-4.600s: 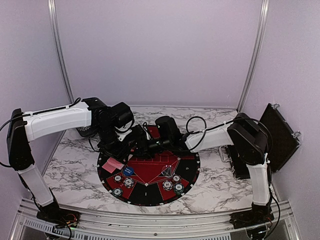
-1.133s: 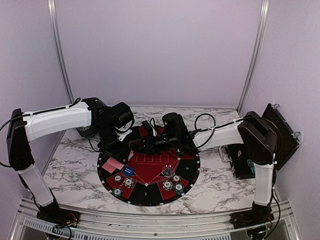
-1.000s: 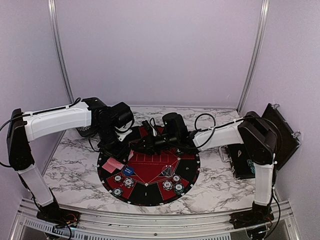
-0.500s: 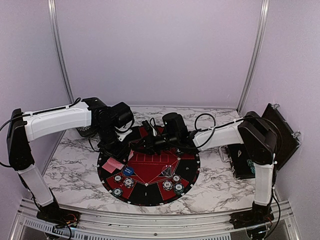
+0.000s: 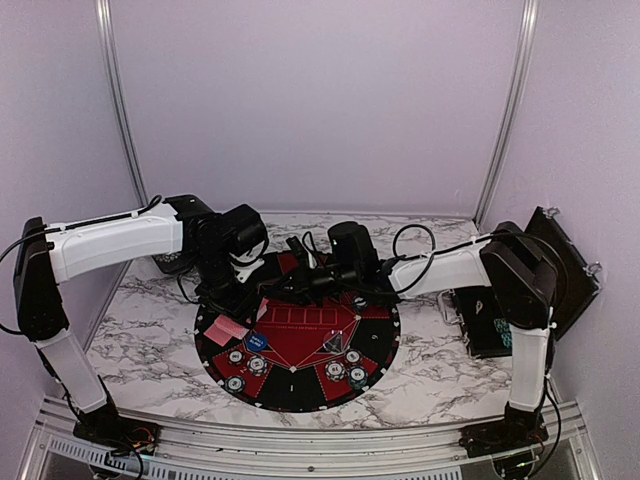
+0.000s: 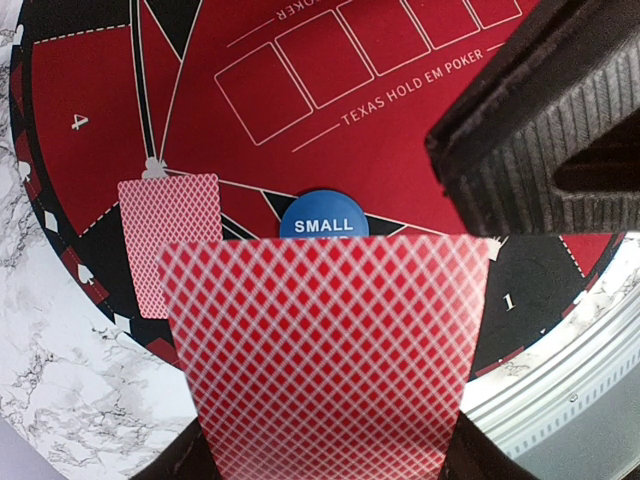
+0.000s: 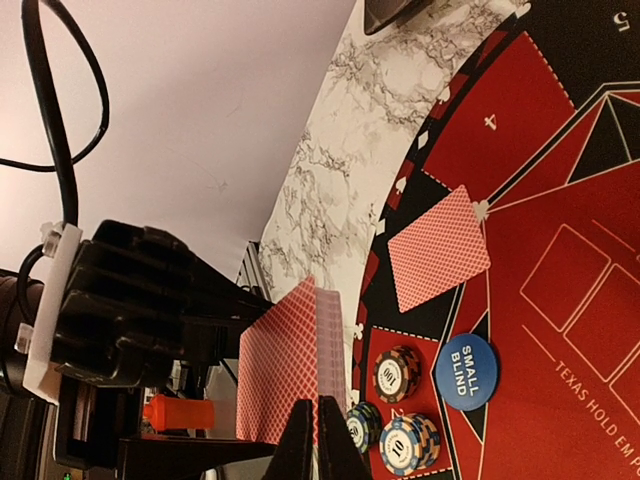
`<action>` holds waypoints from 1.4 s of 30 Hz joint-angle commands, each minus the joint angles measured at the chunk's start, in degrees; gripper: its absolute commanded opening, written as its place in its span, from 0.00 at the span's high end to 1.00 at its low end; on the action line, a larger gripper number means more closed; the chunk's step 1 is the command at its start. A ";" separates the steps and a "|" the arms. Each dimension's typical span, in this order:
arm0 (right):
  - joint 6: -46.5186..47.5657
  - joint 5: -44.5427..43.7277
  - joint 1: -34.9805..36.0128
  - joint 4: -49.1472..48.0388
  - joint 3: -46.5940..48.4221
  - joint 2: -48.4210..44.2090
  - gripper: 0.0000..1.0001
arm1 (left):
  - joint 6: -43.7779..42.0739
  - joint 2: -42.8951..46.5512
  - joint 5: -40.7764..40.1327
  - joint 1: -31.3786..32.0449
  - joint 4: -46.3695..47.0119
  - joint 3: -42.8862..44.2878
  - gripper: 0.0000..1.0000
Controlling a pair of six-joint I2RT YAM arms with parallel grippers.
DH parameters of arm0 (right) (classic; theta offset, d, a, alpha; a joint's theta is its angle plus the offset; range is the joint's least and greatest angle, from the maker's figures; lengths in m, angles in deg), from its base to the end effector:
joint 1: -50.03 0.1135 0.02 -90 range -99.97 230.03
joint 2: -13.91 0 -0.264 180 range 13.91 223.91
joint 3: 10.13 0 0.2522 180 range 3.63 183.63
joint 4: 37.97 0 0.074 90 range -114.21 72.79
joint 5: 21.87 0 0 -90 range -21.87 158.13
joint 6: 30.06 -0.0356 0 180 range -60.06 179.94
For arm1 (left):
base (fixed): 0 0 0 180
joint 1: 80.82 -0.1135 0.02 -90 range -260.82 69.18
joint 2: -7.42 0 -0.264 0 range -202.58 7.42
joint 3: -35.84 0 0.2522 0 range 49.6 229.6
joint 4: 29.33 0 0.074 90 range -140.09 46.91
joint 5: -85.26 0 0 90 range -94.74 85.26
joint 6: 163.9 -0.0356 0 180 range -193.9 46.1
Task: Distribute texas hold em gaming equipment
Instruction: Pick up the poker card from the face-down deck piles.
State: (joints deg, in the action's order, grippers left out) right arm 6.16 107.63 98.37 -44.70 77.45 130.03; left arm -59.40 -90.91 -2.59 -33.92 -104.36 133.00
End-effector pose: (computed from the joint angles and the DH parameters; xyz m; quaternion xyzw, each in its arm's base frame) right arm 0.2835 0.3527 0.1923 -0.1522 0.7875 0.5862 0.1139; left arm 0.2290 -0.2466 0.2632 0.2791 0.9525 -0.0773 0.0938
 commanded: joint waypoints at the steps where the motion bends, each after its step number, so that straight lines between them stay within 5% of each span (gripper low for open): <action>1: 0.13 -0.48 -0.28 -0.36 0.13 -2.04 0.94 | -0.60 0.47 0.47 0.30 0.19 -0.07 0.47; 9: 0.32 -0.05 0.31 -0.19 -0.33 -1.89 0.73 | -0.66 0.40 0.57 0.28 0.15 0.10 0.47; 42: -0.73 0.37 1.59 -0.18 0.04 0.09 0.82 | -0.75 0.22 0.38 0.25 0.19 0.32 0.47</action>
State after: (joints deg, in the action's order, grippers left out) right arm 5.74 107.70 99.39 -44.70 77.17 130.03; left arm -59.62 -90.91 -2.59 -33.92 -104.30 133.00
